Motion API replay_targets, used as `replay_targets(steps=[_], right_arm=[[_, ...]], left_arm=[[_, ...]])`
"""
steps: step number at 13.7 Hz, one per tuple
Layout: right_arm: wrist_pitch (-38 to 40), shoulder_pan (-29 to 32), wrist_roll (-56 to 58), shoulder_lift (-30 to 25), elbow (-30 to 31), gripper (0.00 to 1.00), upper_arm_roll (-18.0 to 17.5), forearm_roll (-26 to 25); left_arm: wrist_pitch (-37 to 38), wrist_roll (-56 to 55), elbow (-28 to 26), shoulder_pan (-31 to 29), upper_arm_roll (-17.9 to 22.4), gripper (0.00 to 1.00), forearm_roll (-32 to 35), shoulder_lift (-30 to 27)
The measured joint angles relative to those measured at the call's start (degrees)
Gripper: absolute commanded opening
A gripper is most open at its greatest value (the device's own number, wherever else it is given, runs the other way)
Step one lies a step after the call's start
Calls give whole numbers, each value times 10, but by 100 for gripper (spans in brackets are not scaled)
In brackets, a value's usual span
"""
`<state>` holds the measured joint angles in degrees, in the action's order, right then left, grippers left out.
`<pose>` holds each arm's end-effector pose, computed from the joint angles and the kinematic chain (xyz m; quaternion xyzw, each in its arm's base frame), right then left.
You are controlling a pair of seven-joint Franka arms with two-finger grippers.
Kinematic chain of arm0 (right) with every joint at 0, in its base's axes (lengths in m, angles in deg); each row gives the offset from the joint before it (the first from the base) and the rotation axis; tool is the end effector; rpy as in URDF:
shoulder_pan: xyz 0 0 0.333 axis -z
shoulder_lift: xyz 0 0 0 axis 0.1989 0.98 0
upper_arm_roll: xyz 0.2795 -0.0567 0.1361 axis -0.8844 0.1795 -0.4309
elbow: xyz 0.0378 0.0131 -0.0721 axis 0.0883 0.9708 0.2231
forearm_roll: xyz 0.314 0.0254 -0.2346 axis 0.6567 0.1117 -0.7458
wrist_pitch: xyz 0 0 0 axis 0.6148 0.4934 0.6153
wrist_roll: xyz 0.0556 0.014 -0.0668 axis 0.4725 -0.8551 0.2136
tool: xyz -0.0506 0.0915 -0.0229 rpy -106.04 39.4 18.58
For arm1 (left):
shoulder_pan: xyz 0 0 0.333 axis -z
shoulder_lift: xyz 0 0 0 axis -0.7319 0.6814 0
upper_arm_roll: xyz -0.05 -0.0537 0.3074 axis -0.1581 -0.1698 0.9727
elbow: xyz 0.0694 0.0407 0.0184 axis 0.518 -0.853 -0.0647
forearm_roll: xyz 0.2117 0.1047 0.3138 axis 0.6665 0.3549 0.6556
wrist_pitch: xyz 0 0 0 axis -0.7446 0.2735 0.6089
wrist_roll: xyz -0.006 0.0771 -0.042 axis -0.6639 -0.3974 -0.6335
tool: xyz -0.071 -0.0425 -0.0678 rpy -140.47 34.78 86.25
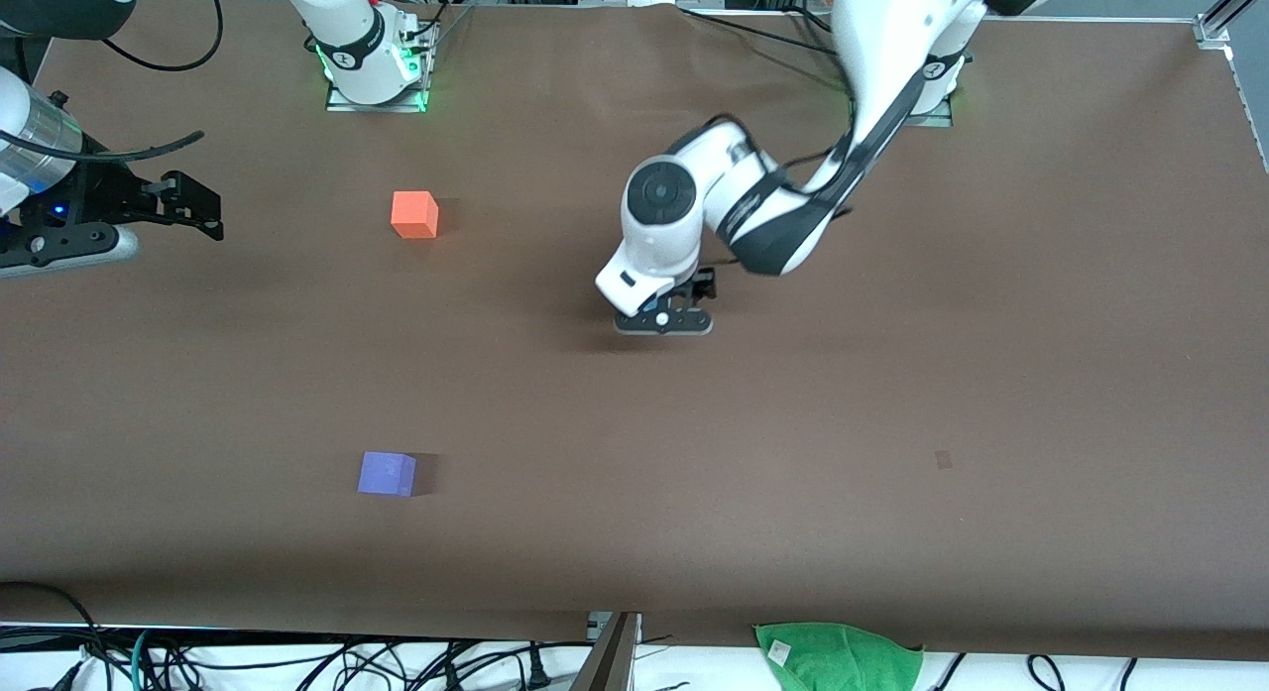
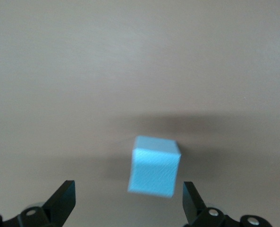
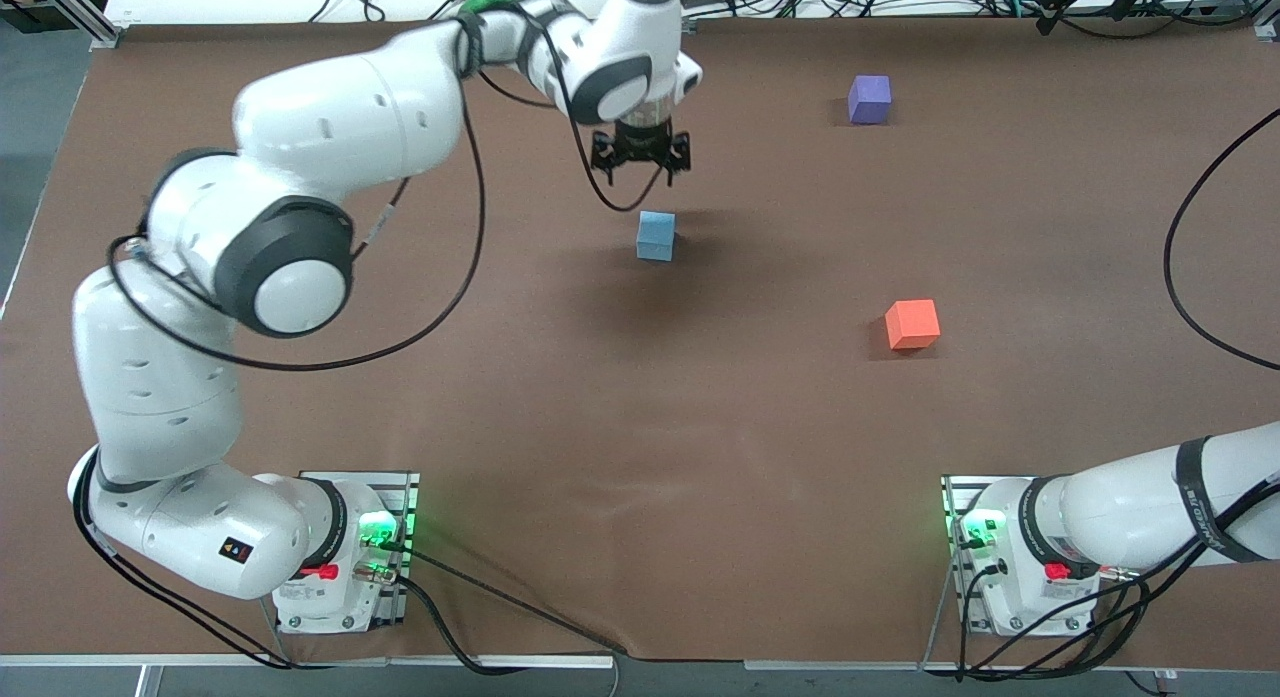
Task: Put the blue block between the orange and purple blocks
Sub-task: 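Carry the blue cube with the left gripper toward the table middle, then release the blue cube and raise the left gripper back to rest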
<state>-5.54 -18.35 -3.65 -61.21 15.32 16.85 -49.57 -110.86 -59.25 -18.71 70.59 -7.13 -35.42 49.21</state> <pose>0.5720 0.0410 0.5839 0.9949 0.0979 -0.0211 0.0154 0.5319 -0.4630 0.3516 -0.9988 -0.0136 0.0374 0.0282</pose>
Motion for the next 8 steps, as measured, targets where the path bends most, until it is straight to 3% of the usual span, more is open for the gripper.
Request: replay_targets(steps=[4, 8], right_arm=[[-10, 0, 0, 3, 0, 100, 0, 3], [-21, 1, 0, 27, 0, 100, 0, 24]], left_arm=[[122, 109, -1, -96, 2, 100, 0, -121], [190, 244, -1, -212, 2, 100, -12, -187]])
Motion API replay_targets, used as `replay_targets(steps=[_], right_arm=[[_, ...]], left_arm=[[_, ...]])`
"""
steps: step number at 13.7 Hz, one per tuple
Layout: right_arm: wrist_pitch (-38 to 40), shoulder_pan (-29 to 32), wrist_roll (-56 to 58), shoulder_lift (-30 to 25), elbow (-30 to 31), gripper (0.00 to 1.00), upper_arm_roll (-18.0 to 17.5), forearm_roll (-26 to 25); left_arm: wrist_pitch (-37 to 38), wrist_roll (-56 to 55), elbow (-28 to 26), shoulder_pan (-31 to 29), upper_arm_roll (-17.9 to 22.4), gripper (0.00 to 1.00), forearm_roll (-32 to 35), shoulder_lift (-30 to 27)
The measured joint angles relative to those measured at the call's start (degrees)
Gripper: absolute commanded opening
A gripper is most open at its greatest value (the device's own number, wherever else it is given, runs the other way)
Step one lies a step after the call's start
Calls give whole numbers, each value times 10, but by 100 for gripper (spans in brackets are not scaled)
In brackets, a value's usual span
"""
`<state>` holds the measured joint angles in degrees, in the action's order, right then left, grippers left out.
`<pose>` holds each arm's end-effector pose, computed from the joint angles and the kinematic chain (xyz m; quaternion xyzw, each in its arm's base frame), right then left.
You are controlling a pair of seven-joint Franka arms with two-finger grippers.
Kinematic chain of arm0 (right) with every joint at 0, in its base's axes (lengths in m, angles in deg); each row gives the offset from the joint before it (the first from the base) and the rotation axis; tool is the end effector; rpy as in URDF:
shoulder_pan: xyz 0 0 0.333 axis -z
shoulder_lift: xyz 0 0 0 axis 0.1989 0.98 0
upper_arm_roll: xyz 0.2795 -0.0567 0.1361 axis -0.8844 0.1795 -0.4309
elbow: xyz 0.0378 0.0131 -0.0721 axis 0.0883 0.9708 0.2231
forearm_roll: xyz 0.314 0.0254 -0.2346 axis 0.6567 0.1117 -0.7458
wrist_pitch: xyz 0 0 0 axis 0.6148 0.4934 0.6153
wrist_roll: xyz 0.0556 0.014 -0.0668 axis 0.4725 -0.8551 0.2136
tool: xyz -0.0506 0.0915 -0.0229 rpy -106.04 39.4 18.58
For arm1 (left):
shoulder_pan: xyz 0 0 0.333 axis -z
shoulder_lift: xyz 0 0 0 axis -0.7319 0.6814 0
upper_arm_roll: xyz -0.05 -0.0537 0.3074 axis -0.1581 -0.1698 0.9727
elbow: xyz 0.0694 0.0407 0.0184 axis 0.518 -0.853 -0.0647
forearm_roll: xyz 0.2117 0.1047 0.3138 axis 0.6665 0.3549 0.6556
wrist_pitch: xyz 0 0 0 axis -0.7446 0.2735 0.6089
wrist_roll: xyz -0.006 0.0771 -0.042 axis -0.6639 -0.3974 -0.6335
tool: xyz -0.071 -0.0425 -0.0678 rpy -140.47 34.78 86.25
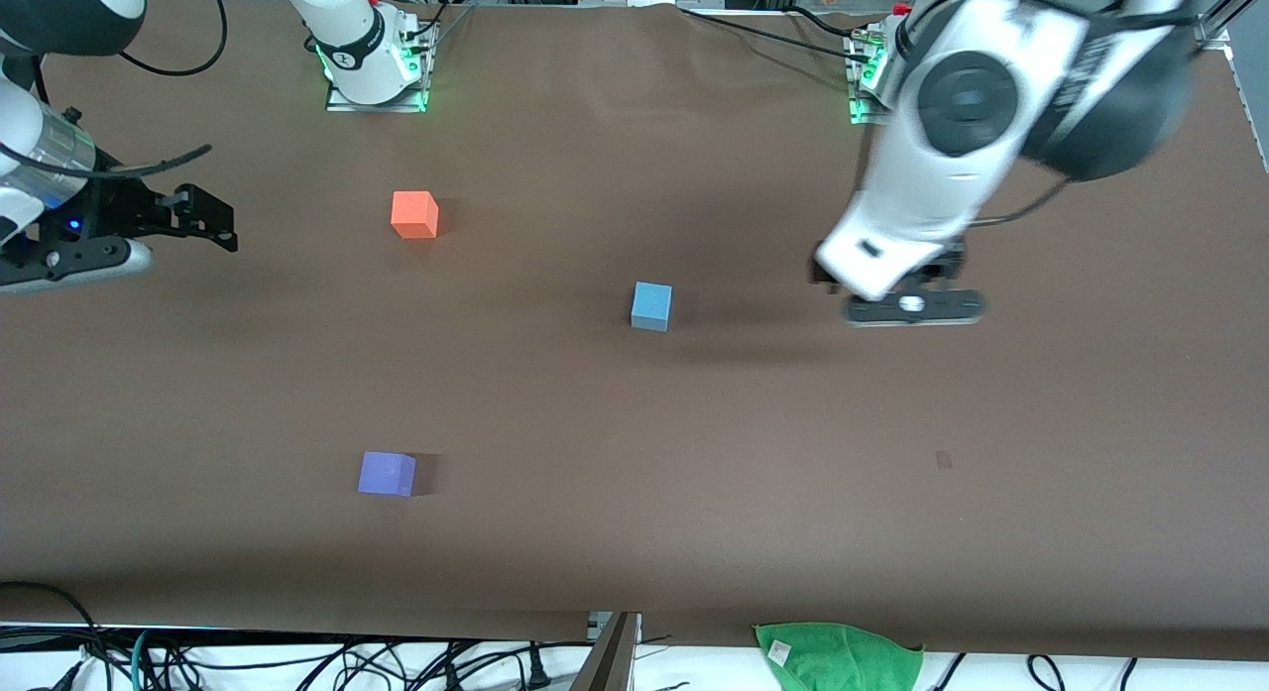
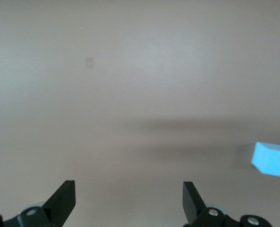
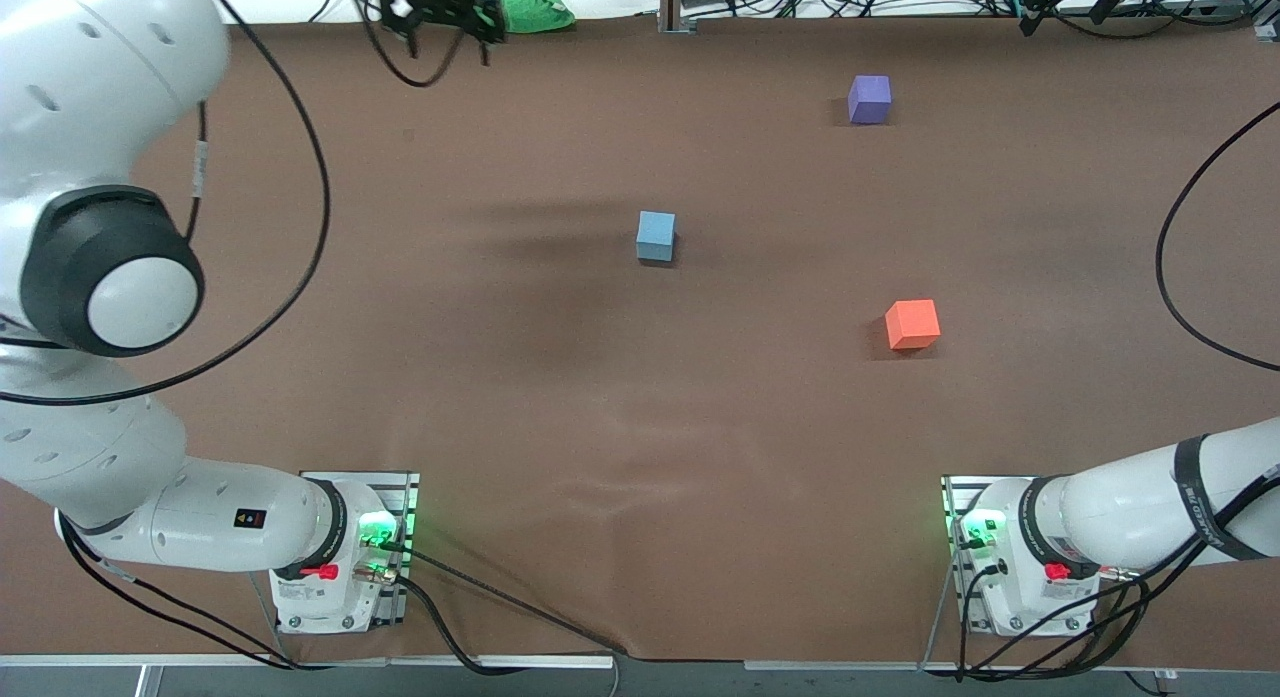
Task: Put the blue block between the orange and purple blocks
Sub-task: 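Release the blue cube and raise the left gripper back to rest, then move the right gripper over the blue cube and grasp it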
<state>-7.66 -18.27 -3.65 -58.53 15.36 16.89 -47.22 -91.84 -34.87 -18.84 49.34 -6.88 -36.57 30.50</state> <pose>0.5869 0.0457 0.5594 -0.9951 -0.0954 0.0259 0.0041 0.5927 -0.2186 0.5346 -0.9968 0.0000 0.0368 0.0714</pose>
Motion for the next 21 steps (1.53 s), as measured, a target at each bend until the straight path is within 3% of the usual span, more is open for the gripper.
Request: replay_targets(steps=[3, 6, 8, 12, 15, 21], right_arm=[[-9, 2, 1, 56, 0, 100, 5, 9], [-15, -1, 0, 76, -1, 100, 2, 14], [-16, -15, -17, 76, -4, 100, -2, 17], [-44, -76, -66, 87, -4, 100, -5, 20], [-95, -143, -169, 116, -4, 100, -7, 23], [-269, -300, -461, 204, -3, 100, -10, 23]], left_arm=[[22, 103, -1, -73, 15, 100, -50, -40], [24, 206, -6, -68, 111, 100, -77, -74], [-9, 244, -17, -64, 153, 100, -99, -88], [-71, 241, -120, -54, 165, 100, -105, -149], [-76, 192, -186, -35, 173, 100, -108, -206], [-52, 173, -202, -4, 212, 100, -108, -223]])
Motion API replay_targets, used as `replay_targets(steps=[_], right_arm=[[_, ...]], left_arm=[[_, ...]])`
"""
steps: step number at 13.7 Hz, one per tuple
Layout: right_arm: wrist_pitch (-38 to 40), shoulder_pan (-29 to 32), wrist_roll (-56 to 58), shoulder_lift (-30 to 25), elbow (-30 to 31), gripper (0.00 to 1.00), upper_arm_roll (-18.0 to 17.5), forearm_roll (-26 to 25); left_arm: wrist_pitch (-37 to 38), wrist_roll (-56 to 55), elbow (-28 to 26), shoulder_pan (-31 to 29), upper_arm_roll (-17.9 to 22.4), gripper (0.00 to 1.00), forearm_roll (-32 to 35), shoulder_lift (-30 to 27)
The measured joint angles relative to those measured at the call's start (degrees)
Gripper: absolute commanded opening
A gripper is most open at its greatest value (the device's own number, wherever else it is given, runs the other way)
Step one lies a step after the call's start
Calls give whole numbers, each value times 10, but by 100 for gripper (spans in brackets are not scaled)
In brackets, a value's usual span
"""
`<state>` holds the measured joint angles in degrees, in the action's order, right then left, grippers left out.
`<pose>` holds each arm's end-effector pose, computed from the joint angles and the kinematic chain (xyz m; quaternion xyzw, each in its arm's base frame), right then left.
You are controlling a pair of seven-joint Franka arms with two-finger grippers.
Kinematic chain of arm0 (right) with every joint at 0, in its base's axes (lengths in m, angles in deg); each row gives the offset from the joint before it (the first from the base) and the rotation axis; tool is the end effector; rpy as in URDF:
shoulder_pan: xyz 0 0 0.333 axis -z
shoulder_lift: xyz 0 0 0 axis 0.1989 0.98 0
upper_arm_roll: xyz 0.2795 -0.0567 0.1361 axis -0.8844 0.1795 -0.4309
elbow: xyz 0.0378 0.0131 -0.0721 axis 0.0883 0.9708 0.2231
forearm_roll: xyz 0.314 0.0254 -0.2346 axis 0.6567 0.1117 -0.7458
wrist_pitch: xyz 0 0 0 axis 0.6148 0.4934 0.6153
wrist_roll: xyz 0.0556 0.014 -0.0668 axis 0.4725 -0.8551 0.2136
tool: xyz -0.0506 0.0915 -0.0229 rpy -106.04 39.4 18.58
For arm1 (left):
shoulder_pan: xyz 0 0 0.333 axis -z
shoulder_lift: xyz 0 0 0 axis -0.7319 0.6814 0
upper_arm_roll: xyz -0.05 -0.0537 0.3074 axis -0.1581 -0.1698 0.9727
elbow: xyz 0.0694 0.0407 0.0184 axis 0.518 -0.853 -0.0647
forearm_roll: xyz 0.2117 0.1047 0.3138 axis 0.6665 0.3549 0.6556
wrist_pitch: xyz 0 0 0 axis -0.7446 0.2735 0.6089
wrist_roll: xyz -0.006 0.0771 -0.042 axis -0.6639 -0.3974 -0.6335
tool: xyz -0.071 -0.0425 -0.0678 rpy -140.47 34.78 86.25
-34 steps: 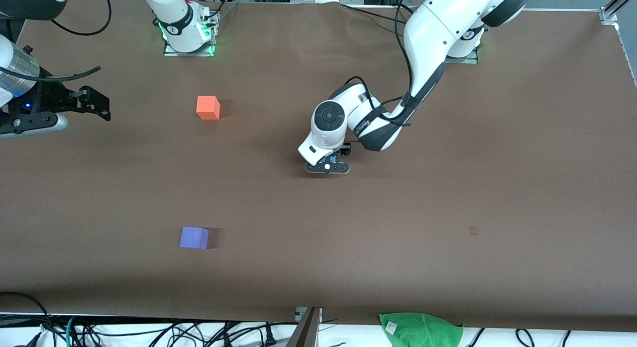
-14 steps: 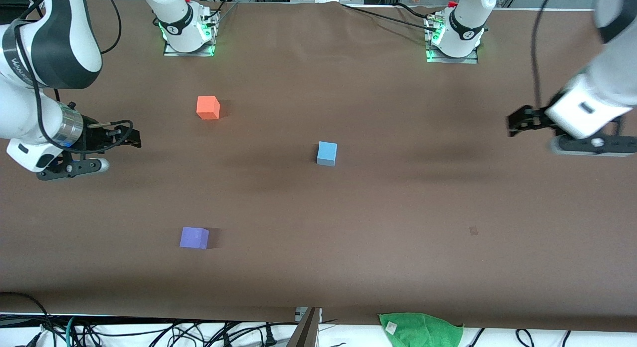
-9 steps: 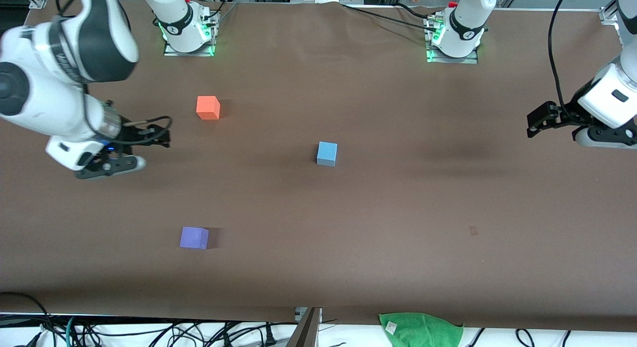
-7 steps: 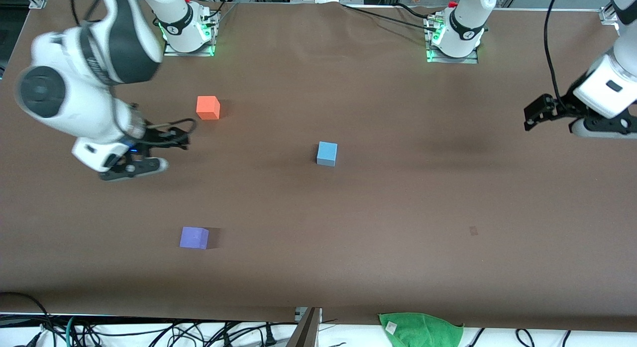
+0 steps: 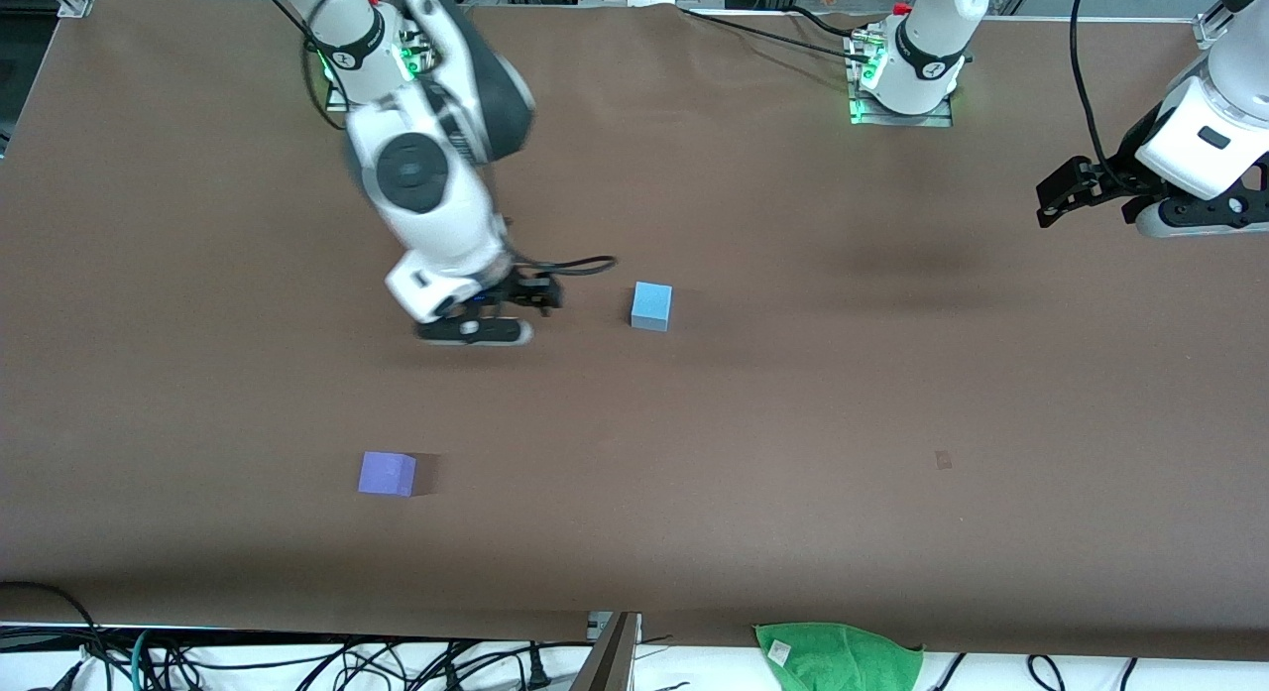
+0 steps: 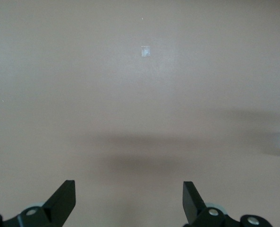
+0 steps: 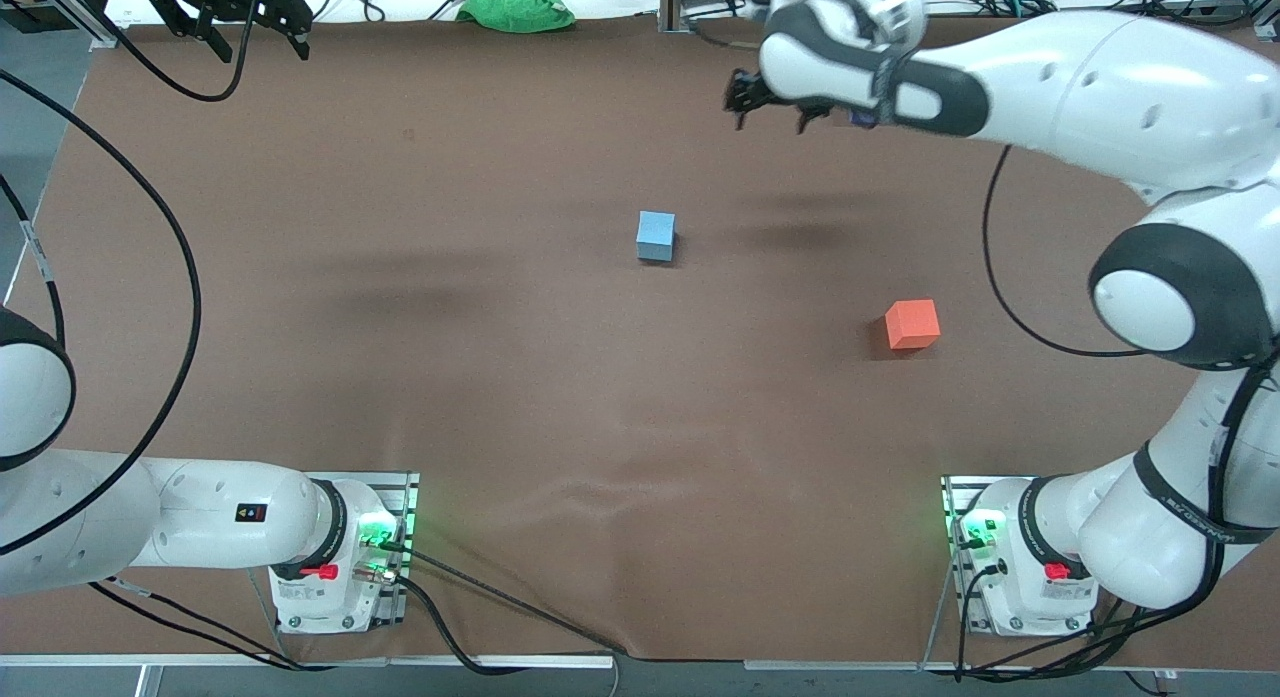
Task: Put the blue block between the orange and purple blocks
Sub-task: 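Move the right gripper over the blue cube and grasp it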
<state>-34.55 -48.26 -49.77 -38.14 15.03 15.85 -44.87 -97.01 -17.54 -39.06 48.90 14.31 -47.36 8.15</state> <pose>0.5589 0.4009 0.3746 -0.9982 0.0469 -0.0165 0.0341 0.5278 -0.0328 0.5908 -0.9991 -0.0374 0.0104 0.0153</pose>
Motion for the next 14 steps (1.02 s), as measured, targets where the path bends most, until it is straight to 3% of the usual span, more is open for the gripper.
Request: replay_targets(steps=[2, 5, 14], right_arm=[[-45, -43, -77, 34, -12, 100, 0, 0], [-55, -73, -139, 76, -48, 100, 1, 0], [-99, -112, -189, 138, -64, 100, 2, -19]], left_arm=[[2, -1, 4, 7, -1, 100, 0, 1], [3, -2, 6, 13, -3, 100, 0, 6], [6, -2, 7, 13, -11, 100, 0, 7]])
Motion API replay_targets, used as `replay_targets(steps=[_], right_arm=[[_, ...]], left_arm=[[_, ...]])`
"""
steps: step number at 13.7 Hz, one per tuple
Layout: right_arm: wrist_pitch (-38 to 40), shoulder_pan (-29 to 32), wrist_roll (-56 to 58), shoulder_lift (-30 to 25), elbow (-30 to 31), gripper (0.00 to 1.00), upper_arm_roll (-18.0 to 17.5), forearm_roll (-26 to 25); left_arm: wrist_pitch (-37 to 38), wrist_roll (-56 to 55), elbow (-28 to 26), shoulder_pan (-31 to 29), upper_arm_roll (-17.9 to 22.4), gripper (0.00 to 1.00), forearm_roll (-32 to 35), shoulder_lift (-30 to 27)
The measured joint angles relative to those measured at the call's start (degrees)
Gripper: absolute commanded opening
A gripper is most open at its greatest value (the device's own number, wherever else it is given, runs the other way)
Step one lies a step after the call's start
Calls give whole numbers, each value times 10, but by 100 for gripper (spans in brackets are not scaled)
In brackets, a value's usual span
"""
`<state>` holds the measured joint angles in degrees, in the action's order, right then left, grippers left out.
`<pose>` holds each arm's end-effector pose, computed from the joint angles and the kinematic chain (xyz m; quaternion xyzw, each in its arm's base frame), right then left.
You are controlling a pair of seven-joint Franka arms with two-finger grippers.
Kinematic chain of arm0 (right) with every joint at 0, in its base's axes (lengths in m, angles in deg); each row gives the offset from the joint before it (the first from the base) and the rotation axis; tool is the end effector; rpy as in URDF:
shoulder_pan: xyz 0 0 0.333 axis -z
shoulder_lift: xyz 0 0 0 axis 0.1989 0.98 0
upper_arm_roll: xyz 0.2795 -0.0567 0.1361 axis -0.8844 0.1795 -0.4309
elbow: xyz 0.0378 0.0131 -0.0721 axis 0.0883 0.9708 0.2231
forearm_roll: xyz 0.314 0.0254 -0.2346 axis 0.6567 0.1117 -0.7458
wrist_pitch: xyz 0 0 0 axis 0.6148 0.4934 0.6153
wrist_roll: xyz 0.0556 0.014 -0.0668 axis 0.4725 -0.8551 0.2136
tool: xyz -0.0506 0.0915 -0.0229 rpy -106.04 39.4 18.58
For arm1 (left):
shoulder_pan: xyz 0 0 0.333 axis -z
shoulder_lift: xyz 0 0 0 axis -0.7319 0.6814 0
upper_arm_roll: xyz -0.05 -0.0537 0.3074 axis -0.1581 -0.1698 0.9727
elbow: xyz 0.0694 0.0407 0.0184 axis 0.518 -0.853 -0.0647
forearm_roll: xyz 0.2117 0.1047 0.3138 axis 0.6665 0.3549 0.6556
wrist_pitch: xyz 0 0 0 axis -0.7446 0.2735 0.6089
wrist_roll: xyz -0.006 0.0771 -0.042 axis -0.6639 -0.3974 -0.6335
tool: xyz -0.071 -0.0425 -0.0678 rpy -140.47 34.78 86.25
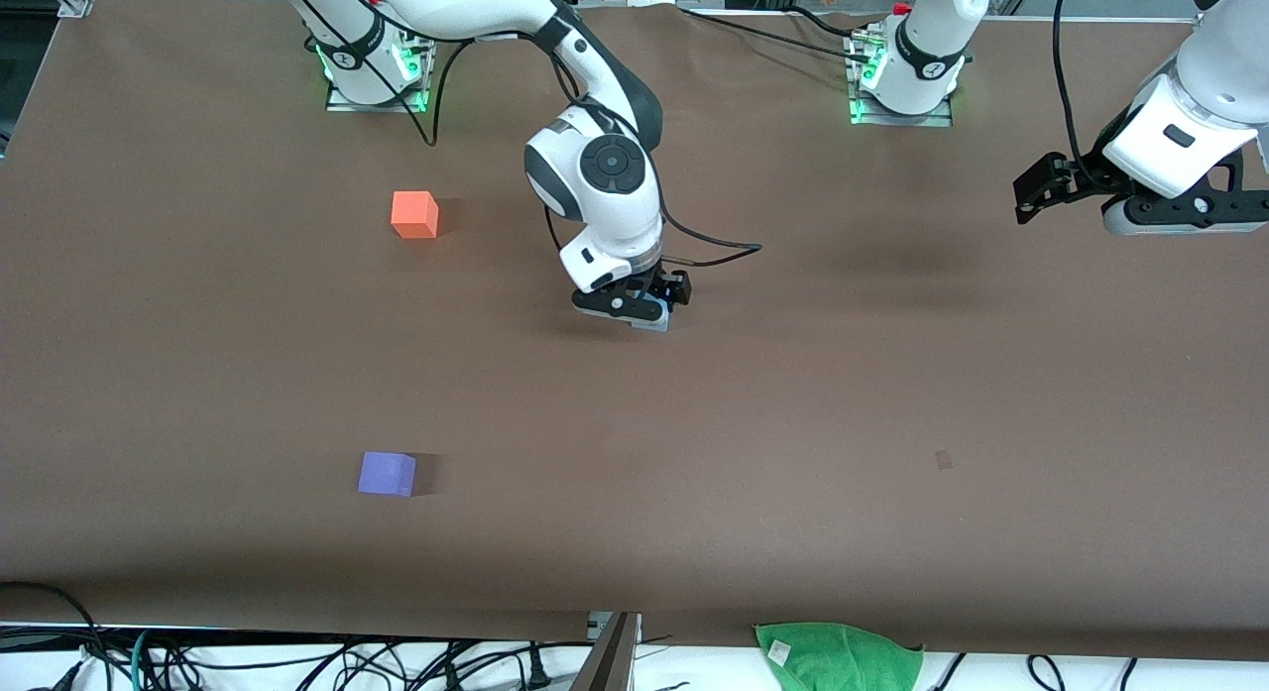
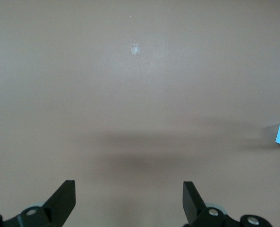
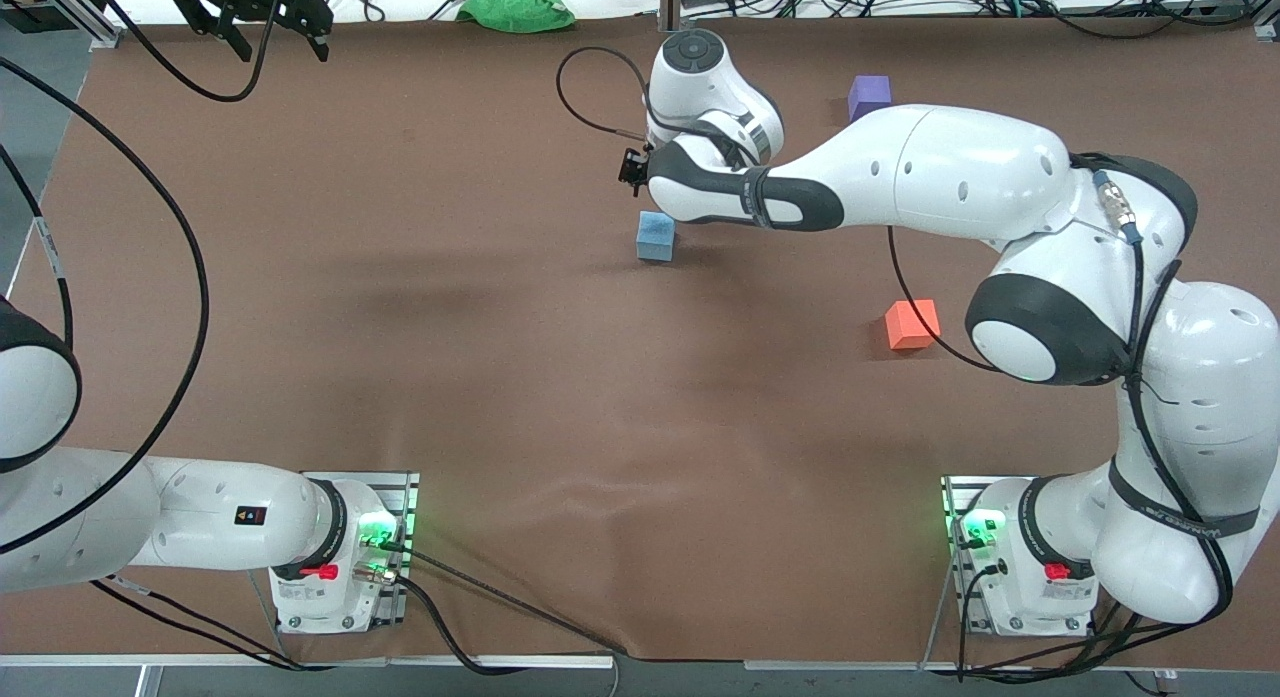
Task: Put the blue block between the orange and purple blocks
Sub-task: 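Move the right gripper over the blue cube and grasp it, then carry the blue cube with the right gripper toward the orange cube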
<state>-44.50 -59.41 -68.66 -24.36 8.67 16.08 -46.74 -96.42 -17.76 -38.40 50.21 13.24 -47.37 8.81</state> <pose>0.5010 0.5284 0.2729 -0.9927 0.1067 -0.0357 0.0431 0.5286 -0.0552 0.5892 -0.9996 -0.0187 0.0151 0.0167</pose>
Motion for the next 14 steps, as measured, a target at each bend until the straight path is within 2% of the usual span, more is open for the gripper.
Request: replay_targets(steps=[8, 14], right_arm=[[-34, -25, -15, 42, -1, 100, 3, -24], [-34, -25, -15, 48, -1, 100, 5, -37]], left_arm=[[1, 0, 0, -2, 1, 100, 0, 0], [1, 0, 1, -2, 1, 100, 0, 0]])
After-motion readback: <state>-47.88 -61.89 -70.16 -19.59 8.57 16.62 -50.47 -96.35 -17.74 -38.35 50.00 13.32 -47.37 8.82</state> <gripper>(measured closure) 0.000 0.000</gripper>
